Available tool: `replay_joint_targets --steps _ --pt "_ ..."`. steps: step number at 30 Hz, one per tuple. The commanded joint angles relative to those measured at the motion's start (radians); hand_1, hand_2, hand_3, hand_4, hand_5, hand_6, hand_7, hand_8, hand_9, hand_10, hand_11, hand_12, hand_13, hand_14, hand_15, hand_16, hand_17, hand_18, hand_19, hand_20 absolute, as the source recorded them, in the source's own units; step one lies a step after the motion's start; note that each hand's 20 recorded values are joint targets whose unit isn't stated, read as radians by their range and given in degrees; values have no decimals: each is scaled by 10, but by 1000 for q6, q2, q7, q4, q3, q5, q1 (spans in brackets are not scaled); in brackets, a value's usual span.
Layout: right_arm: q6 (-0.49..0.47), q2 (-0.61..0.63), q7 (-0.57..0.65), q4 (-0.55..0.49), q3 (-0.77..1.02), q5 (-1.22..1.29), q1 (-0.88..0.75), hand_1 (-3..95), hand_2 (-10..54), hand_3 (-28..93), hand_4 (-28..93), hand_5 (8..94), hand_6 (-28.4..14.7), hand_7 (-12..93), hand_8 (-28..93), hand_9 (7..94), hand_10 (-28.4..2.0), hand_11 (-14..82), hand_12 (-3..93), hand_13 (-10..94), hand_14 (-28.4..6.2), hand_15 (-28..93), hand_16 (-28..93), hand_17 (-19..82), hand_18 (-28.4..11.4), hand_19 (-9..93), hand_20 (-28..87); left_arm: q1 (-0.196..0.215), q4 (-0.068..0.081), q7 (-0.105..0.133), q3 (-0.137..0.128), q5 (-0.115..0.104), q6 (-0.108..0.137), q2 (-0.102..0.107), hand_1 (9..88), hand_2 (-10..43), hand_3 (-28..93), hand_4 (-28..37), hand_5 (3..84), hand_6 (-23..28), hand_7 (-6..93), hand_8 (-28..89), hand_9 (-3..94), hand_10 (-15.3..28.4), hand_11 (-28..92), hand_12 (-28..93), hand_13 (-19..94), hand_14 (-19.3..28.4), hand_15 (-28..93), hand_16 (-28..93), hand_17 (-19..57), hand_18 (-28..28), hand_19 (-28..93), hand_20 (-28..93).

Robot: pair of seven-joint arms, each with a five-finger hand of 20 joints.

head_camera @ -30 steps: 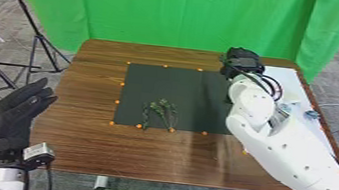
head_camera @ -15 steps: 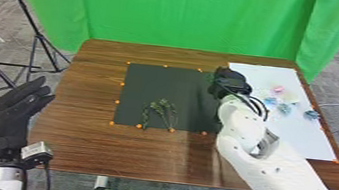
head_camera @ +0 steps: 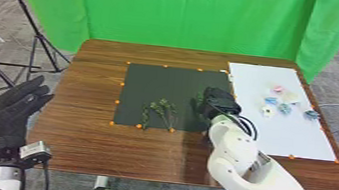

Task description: Arrange flowers

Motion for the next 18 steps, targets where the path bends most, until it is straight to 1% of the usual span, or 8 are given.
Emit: replay_joint_targets --steps 1,3,4,6,10,15,17,18 --pt "-18 -15 25 25 -25 -7 -16 504 -53 767 -258 849 -37 256 220 824 -145 544 283 814 -82 783 269 411 -243 932 43 -3 1 -22 7 15 -16 -8 255 56 828 -205 384 98 160 -108 321 190 364 65 210 255 614 -167 -108 207 560 41" --pt "-27 -23 21 26 -22 -16 -25 504 -53 768 -259 849 -38 256 221 825 -145 543 284 814 -81 783 269 409 -244 932 44 0 -1 -24 6 17 -16 -9 255 56 828 -205 384 98 159 -108 321 190 363 65 209 256 614 -167 -108 207 560 41" --pt "-26 -23 21 27 -27 -15 -22 504 -53 768 -259 849 -38 255 221 825 -145 543 283 814 -81 783 270 408 -244 932 44 -1 0 -17 8 12 -13 -4 255 56 828 -205 384 98 159 -108 321 190 363 65 209 256 613 -167 -108 207 559 41" --pt "-20 -25 27 28 -33 -17 -25 504 -52 768 -260 849 -38 255 221 825 -145 543 283 814 -81 783 270 406 -245 932 43 -1 0 -17 9 8 -11 -1 255 56 828 -205 384 99 158 -108 321 191 362 64 210 256 613 -166 -108 207 559 41" --pt "-28 -30 35 37 -32 -16 -24 505 -52 767 -260 850 -39 253 217 826 -146 542 283 814 -83 781 270 403 -245 932 41 0 0 -18 8 8 -13 -1 255 58 827 -204 385 99 158 -107 321 191 361 65 209 256 613 -166 -108 207 559 42" --pt "-8 -23 49 36 -36 -18 -24 492 -54 769 -247 849 -42 253 205 822 -147 538 282 811 -86 776 269 397 -245 932 29 8 -2 -9 9 -5 -4 6 255 58 827 -201 384 99 158 -108 321 191 361 66 209 256 612 -166 -108 207 559 43" --pt "-22 -26 50 32 -31 -20 -28 481 -57 770 -235 845 -46 255 191 817 -149 536 281 806 -88 771 268 394 -246 932 14 9 -2 -15 6 2 -7 3 255 58 828 -201 385 98 158 -108 321 191 361 66 210 256 612 -166 -108 207 559 43" --pt "-25 -29 53 31 -28 -23 -31 478 -59 769 -231 842 -47 256 186 814 -150 536 282 804 -89 769 268 393 -246 932 9 8 -2 -13 8 -1 -7 4 256 58 828 -200 384 98 159 -108 321 191 361 66 209 256 612 -166 -108 207 559 43"
